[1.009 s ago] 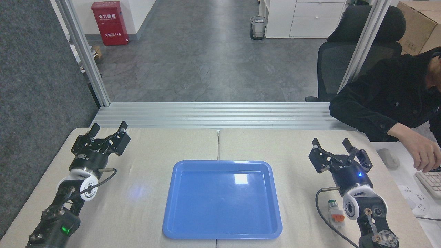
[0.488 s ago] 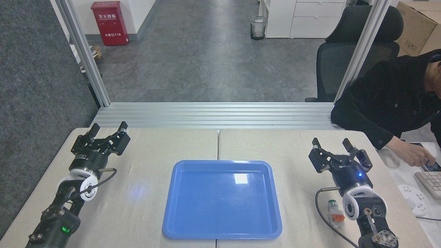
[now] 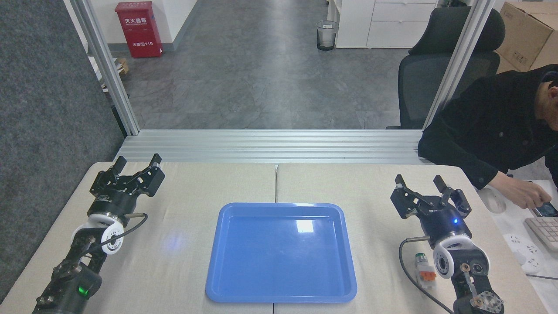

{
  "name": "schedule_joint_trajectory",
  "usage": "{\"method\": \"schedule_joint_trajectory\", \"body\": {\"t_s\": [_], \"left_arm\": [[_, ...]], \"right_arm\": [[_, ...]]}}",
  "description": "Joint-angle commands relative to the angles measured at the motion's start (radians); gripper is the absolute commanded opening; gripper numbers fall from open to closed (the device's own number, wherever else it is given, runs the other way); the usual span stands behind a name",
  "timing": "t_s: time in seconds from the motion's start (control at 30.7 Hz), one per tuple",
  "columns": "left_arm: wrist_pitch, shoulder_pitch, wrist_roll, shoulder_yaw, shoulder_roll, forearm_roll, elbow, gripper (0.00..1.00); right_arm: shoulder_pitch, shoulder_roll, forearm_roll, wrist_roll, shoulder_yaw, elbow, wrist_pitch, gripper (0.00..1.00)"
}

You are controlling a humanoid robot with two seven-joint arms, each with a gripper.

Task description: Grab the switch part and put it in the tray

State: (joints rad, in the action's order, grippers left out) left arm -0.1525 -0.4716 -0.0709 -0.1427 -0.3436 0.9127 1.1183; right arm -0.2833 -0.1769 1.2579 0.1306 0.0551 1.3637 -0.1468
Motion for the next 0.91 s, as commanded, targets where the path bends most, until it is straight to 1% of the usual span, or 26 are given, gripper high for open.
{"method": "schedule_joint_trajectory", "body": {"t_s": [0.0, 0.26, 0.88], "left_arm": [[0.001, 0.001, 0.0, 0.0, 0.0, 0.0, 0.0, 1.0], [0.001, 0.001, 0.0, 0.0, 0.0, 0.0, 0.0, 1.0], [0.001, 0.001, 0.0, 0.0, 0.0, 0.0, 0.0, 1.0]], "right_arm": [[0.001, 0.004, 0.0, 0.0, 0.0, 0.0, 0.0, 1.0], [0.001, 0.01, 0.0, -0.002, 0.002, 0.0, 0.001, 1.0], [0.001, 0.004, 0.0, -0.002, 0.0, 0.0, 0.001, 1.0]]}}
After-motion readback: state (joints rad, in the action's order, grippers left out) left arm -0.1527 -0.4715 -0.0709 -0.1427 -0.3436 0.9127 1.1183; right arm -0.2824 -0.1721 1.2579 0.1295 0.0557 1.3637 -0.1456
